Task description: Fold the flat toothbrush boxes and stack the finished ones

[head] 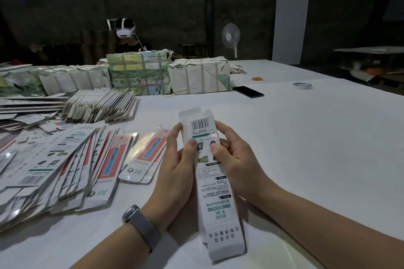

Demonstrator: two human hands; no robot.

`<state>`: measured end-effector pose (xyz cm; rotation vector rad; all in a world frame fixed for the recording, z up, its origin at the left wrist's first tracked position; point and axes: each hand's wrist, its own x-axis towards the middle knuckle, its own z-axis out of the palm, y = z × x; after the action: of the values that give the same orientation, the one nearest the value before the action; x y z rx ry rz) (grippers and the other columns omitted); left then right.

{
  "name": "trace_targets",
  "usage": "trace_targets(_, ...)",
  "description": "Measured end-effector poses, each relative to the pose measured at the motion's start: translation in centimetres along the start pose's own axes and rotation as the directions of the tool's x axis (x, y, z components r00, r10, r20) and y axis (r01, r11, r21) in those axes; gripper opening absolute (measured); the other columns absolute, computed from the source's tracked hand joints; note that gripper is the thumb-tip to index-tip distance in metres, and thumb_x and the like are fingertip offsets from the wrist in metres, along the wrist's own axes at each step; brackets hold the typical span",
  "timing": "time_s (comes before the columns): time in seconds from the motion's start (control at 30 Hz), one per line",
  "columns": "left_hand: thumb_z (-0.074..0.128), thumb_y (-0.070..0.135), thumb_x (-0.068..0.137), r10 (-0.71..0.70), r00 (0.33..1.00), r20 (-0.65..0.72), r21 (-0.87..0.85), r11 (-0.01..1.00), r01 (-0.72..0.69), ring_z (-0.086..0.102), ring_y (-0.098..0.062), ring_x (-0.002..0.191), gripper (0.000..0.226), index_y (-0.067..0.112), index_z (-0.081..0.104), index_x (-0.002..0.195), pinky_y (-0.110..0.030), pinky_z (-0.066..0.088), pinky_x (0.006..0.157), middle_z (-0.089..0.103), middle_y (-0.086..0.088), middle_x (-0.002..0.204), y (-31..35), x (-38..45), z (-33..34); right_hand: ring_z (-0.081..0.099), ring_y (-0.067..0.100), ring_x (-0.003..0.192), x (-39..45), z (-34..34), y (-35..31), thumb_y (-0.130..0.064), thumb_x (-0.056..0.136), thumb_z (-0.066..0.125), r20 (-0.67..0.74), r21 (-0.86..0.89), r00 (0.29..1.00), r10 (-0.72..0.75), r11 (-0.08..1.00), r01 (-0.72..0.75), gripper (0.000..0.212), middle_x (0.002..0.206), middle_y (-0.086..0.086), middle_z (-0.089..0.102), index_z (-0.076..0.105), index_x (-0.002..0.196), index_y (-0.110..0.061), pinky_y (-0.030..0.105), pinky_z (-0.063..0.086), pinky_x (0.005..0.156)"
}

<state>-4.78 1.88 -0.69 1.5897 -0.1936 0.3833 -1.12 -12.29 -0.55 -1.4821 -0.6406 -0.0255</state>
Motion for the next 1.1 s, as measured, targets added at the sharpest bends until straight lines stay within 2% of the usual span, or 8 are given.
trace_targets(0.2,0.042,0.026,0.107,-0.046,0.997,0.055,-0.013,0.999,0.047,0.075,-0.012,0.083,0.044,0.038,0.031,0.148,-0.019,0.056,0.062,0.075,0.018,0.100,0.0,0.1,-0.3,0.074,0.022,0.086,0.0,0.0,0.4,-0.029,0.091,0.052,-0.004,0.002,0.999,0.052,0.999,-0.052,0.044,0.102,0.002,0.075,0.048,0.133,-0.041,0.032,0.059,0.069)
trace_targets(0.3,0.045,0.026,0.106,-0.059,0.994,0.087,-0.032,0.998,0.063,0.076,-0.019,0.081,0.044,0.039,0.032,0.146,-0.022,0.057,0.061,0.076,0.011,0.102,0.1,0.1,-0.3,0.074,0.025,0.088,0.0,0.0,0.5,-0.032,0.091,0.054,-0.005,0.005,0.998,0.067,0.998,-0.067,0.047,0.103,0.005,0.074,0.048,0.136,-0.040,0.036,0.060,0.071)
trace_targets(0.4,0.044,0.025,0.107,-0.074,0.991,0.114,-0.057,0.995,0.081,0.076,-0.022,0.078,0.039,0.037,0.036,0.142,-0.024,0.058,0.059,0.077,0.005,0.101,-0.1,0.3,-0.6,0.075,0.025,0.087,0.0,0.0,0.5,-0.031,0.090,0.055,-0.004,0.011,0.996,0.086,0.996,-0.086,0.048,0.103,0.006,0.074,0.048,0.138,-0.036,0.033,0.060,0.069)
trace_targets(0.57,0.046,0.025,0.107,-0.090,0.986,0.137,-0.092,0.990,0.104,0.076,-0.024,0.083,0.035,0.035,0.039,0.139,-0.027,0.059,0.063,0.077,0.000,0.104,-0.5,0.6,-1.0,0.075,0.023,0.080,0.0,-0.2,0.3,-0.034,0.086,0.058,-0.027,0.008,0.990,0.139,0.990,-0.139,0.052,0.089,0.006,0.074,0.047,0.137,-0.034,0.031,0.058,0.065)
trace_targets(0.7,0.050,0.034,0.105,-0.141,0.970,0.196,-0.046,0.987,0.153,0.075,-0.032,0.075,0.032,0.037,0.036,0.133,-0.043,0.062,0.059,0.078,-0.009,0.097,-0.5,0.6,-1.2,0.075,0.025,0.078,0.0,-0.5,0.1,-0.028,0.099,0.052,-0.045,0.005,0.984,0.170,0.985,-0.170,0.043,0.097,0.004,0.077,0.039,0.139,-0.037,0.033,0.059,0.065)
trace_targets(0.83,0.050,0.035,0.102,-0.145,0.967,0.211,-0.025,0.988,0.154,0.075,-0.033,0.076,0.031,0.041,0.037,0.130,-0.051,0.060,0.066,0.078,-0.009,0.097,-0.4,0.6,-1.3,0.073,0.020,0.072,0.0,-0.5,-0.3,-0.019,0.105,0.045,-0.058,0.033,0.981,0.186,0.982,-0.184,0.033,0.097,0.003,0.077,0.047,0.133,-0.036,0.028,0.056,0.059)
trace_targets(1.0,0.050,0.032,0.104,-0.140,0.959,0.246,-0.030,0.988,0.152,0.077,-0.026,0.079,0.031,0.046,0.037,0.128,-0.042,0.064,0.063,0.078,-0.001,0.101,-0.7,0.6,-1.3,0.072,0.018,0.067,0.4,-0.7,-0.5,-0.014,0.103,0.044,-0.058,0.086,0.971,0.233,0.970,-0.227,0.024,0.091,0.004,0.077,0.056,0.118,-0.029,0.028,0.055,0.054)
trace_targets(1.1,0.056,0.041,0.098,-0.146,0.950,0.276,-0.033,0.986,0.162,0.077,-0.028,0.083,0.034,0.047,0.038,0.126,-0.041,0.064,0.065,0.078,-0.001,0.104,-0.7,0.6,-1.3,0.070,0.019,0.065,0.4,-0.9,-0.5,-0.012,0.102,0.042,-0.051,0.100,0.965,0.258,0.963,-0.252,0.022,0.087,0.004,0.076,0.055,0.114,-0.025,0.030,0.055,0.053)
